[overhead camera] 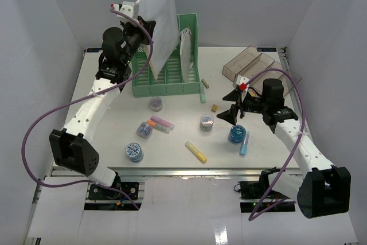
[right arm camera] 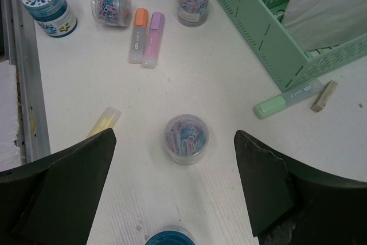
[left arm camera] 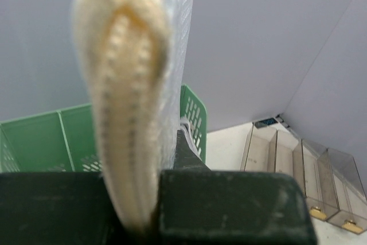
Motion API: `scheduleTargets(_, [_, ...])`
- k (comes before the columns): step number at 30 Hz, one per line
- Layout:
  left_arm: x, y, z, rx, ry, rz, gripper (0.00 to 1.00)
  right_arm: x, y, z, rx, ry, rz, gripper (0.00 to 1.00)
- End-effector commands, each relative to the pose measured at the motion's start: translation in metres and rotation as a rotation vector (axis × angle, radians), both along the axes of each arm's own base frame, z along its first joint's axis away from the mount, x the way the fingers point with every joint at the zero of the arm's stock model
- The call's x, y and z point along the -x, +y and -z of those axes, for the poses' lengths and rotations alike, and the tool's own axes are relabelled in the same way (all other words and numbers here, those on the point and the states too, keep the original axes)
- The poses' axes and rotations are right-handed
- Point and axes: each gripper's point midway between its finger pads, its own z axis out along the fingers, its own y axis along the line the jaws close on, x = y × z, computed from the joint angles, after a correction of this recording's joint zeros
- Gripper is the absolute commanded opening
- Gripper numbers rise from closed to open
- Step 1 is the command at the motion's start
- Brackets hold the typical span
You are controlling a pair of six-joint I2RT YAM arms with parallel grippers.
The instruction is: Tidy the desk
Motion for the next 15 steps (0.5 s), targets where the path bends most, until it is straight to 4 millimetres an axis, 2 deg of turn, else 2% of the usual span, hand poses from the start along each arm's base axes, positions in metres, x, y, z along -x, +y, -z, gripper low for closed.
scheduleTargets(1, [0.022,0.018,-0.047,0.031,-0.133,-0.055,0.00,-0.005,-0.001,-0.002,-0.002,-0.031,0.007,0.90])
scheduleTargets(7, [0.014,0.017,-0.039,0.034,-0.121,-0.064,0.00,-0.006,-0.001,0.000,0.001,-0.029,0.009,0.90])
scheduleTargets(15, [-0.011,0.006,-0.022,0.029,-0.080,-0.049,0.00,-0.006,-0.001,0.000,0.003,-0.032,0.008,0.90])
